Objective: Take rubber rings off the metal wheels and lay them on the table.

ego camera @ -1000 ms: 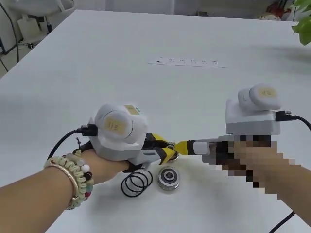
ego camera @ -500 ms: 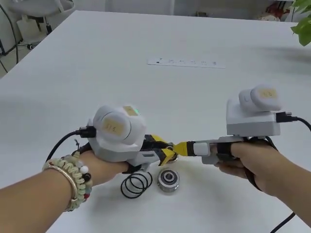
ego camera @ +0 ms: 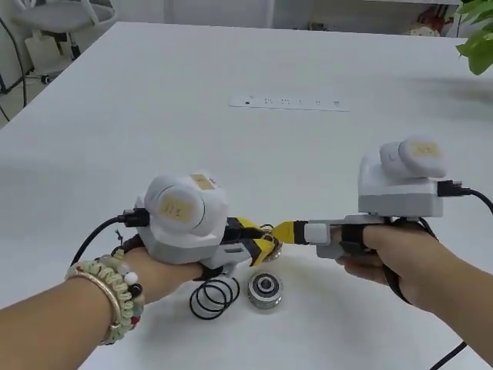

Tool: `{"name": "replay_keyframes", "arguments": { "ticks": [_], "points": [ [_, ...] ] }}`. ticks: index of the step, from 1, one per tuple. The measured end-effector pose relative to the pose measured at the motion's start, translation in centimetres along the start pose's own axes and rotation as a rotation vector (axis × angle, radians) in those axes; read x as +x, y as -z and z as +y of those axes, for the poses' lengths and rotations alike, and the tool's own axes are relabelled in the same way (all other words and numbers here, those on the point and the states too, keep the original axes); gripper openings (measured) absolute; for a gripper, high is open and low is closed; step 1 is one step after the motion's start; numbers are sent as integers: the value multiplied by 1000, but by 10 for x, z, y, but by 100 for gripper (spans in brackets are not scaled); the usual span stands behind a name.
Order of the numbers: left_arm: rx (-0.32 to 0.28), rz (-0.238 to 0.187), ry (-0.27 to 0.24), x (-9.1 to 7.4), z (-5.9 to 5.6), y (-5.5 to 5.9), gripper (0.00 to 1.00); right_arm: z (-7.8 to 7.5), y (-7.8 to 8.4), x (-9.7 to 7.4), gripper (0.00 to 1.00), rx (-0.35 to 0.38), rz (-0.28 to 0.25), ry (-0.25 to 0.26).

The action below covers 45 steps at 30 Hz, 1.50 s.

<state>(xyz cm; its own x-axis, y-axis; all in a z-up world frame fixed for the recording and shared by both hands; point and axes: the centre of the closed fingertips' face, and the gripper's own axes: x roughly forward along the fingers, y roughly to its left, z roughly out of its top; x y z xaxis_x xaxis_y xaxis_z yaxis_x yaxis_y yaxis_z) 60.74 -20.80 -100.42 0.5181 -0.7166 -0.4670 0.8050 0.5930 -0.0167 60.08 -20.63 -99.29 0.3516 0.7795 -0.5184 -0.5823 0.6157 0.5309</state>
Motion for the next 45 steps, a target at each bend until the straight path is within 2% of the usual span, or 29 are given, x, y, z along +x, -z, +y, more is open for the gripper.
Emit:
{"name": "replay_keyframes", "arguments": {
  "ticks": [4,7,9,14,17,19,22,25,28,32,35,38,43,45],
  "points": [
    [9,23,7,0,0,0,14,-4,2,0,0,4,10,13],
    [27,60,16,-2,-1,-1,15,-5,2,0,0,-3,14,21],
    [31,57,23,-4,-1,-6,15,-6,2,0,0,-6,16,23],
    [-3,-29,18,-13,3,-37,16,-9,-2,-3,0,5,3,33],
    [-21,-83,6,-25,8,-56,19,-9,-4,-4,0,12,-9,35],
    [-22,-107,2,-32,9,-64,20,-9,-5,-5,0,14,-13,34],
    [-22,-126,-12,-41,13,-74,22,-8,-5,-5,0,14,-16,32],
    [-20,-138,-5,-54,13,-84,30,-6,-7,-6,0,15,-24,27],
    [41,-123,-6,-74,14,-95,40,-1,-12,-7,0,17,-39,11],
    [66,-142,-11,-100,16,-108,41,5,-17,-8,0,17,-51,-8],
    [94,-139,-20,-119,16,-109,42,11,-19,-7,0,4,-52,-24],
    [121,-128,-46,-136,16,-106,45,18,-18,-6,0,-26,-42,-36],
    [140,-116,-51,-161,2,-89,49,31,-17,-3,0,-83,-26,-58],
    [135,-111,-53,-170,3,-79,51,36,-16,-1,0,-110,-16,-66]
  ]
}}
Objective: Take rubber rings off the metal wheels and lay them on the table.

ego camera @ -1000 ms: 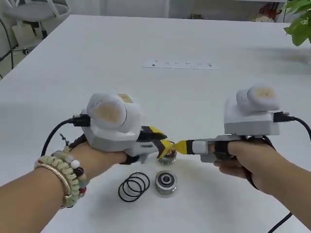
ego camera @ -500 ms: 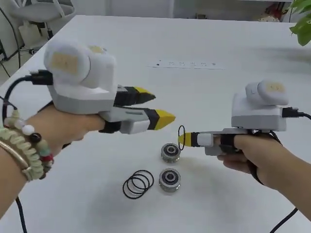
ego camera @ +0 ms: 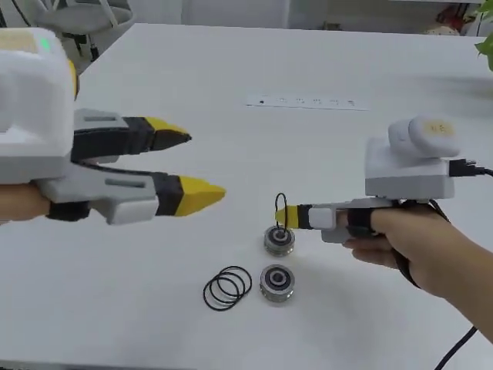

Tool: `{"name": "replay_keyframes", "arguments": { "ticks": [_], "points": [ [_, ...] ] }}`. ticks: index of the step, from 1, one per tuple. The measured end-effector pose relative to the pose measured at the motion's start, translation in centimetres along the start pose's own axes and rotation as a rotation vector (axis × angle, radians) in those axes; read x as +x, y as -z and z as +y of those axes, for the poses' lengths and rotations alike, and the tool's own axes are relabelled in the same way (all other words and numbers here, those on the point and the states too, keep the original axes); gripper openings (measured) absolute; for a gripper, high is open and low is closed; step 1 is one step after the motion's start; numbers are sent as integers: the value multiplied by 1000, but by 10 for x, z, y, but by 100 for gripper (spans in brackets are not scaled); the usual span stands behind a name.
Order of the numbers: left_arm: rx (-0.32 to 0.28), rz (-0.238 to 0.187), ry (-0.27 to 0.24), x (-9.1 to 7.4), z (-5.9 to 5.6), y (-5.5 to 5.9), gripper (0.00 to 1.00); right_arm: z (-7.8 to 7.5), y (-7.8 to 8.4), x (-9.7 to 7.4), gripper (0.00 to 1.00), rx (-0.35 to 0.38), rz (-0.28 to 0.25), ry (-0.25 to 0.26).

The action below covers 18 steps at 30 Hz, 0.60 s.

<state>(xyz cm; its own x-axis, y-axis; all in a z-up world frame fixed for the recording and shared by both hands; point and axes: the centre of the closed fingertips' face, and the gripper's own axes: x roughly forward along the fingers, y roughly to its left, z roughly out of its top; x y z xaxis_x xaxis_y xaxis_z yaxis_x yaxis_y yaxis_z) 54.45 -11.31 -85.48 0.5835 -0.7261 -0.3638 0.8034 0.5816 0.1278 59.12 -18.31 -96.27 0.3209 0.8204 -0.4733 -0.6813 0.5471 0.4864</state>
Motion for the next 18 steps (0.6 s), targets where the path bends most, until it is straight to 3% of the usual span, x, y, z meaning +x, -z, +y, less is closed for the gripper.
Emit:
{"name": "replay_keyframes", "arguments": {
  "ticks": [2,4,12,18],
  "points": [
    [-13,7,-7,-8,0,8,52,5,1,2,0,-22,10,-9],
    [-31,12,-24,-13,-7,13,52,10,3,4,0,-49,22,-20],
    [-118,57,-97,-38,-6,50,53,20,23,16,0,-174,109,-25],
    [-178,128,-100,-42,-17,81,55,23,33,23,0,-300,148,-13]
  ]
}}
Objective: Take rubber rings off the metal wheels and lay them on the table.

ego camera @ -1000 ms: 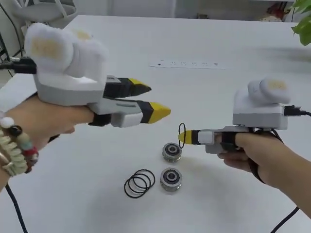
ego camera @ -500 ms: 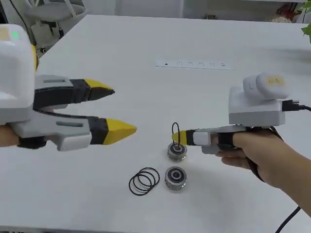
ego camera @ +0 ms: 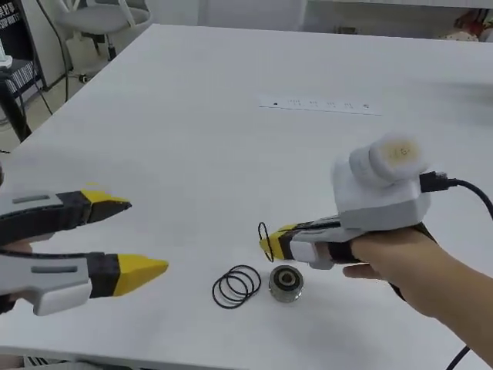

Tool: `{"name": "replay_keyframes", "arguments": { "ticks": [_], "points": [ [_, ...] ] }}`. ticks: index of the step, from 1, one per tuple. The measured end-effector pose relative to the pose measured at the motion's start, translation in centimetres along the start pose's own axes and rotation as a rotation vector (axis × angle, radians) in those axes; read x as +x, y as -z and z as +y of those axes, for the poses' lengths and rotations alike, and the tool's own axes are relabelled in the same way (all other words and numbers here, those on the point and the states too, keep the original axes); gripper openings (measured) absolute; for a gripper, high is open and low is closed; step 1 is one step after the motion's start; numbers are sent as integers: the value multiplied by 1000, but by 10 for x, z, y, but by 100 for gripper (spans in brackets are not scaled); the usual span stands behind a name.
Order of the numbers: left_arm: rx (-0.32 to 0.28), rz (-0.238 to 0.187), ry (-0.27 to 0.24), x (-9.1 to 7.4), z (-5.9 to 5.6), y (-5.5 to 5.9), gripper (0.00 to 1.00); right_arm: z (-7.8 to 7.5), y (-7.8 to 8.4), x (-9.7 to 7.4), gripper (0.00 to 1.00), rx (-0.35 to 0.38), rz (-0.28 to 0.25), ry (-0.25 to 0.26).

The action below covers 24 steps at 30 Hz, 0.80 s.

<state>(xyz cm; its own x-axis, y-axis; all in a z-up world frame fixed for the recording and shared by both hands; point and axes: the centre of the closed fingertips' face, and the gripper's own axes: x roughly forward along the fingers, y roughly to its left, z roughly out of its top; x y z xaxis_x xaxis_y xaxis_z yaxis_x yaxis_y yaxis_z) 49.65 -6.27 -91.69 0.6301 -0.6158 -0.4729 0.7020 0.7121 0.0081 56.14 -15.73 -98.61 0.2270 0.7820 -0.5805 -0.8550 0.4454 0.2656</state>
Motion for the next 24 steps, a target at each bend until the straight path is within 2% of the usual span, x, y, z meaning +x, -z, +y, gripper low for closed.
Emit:
{"name": "replay_keyframes", "arguments": {
  "ticks": [1,4,14,24],
  "points": [
    [0,8,2,0,-1,3,55,-1,-1,1,0,-1,-6,16],
    [-12,17,8,0,-6,9,55,0,2,2,0,-18,6,4],
    [-38,7,8,1,-7,8,54,-5,10,6,0,-101,42,40],
    [-37,21,21,3,-10,10,54,-5,6,2,0,-70,28,26]
  ]
}}
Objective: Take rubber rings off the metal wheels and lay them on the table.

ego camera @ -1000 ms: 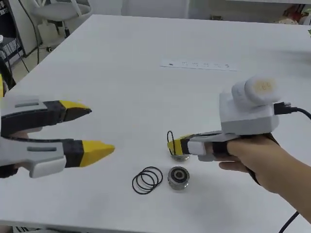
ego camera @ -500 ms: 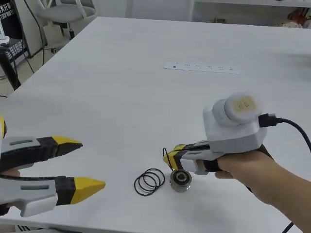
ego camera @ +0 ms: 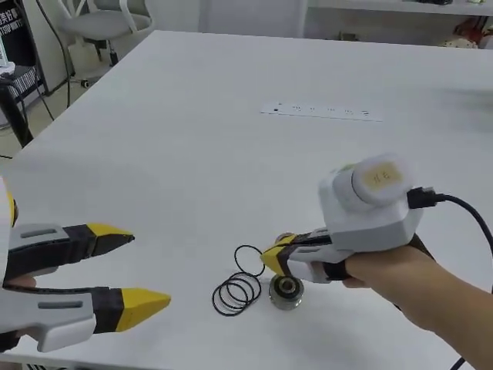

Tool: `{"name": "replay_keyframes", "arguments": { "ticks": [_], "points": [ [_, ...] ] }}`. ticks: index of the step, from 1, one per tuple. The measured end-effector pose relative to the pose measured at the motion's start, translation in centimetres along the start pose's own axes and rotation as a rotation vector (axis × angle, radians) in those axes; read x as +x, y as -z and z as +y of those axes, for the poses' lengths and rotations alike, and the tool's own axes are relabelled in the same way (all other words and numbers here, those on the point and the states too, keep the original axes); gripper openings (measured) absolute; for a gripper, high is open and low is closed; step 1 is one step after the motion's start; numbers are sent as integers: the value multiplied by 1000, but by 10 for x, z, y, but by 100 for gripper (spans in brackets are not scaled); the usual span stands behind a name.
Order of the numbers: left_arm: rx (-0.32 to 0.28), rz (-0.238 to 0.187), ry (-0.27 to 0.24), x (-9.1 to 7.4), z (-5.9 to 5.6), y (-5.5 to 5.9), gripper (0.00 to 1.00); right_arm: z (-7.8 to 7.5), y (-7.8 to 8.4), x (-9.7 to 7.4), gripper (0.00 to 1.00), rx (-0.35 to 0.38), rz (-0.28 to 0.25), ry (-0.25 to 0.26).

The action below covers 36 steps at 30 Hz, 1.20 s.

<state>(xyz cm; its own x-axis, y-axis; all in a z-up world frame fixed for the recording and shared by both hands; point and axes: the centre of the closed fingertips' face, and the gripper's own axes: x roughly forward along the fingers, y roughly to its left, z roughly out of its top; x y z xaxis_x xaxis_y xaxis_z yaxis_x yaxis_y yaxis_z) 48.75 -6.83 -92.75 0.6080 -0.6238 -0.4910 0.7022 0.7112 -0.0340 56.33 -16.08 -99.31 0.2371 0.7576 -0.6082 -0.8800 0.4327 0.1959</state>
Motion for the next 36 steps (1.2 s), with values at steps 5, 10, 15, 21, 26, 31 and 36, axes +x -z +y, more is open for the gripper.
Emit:
{"name": "replay_keyframes", "arguments": {
  "ticks": [5,10,15,21,26,31,36],
  "points": [
    [-3,-2,-3,-1,2,0,54,5,-9,-5,0,65,-36,-48],
    [-7,-4,-6,-1,2,1,54,13,-4,-6,0,63,-4,-82],
    [-7,2,-2,-2,1,3,55,22,0,-5,0,58,20,-116],
    [-13,5,-7,-3,2,4,55,27,9,-3,0,35,67,-131],
    [-17,3,-13,-4,4,5,55,22,9,-3,0,39,65,-109],
    [-20,5,-11,-4,3,7,55,19,13,-1,0,41,79,-100],
    [-19,5,-6,-2,2,6,55,17,15,0,0,29,90,-88]
  ]
}}
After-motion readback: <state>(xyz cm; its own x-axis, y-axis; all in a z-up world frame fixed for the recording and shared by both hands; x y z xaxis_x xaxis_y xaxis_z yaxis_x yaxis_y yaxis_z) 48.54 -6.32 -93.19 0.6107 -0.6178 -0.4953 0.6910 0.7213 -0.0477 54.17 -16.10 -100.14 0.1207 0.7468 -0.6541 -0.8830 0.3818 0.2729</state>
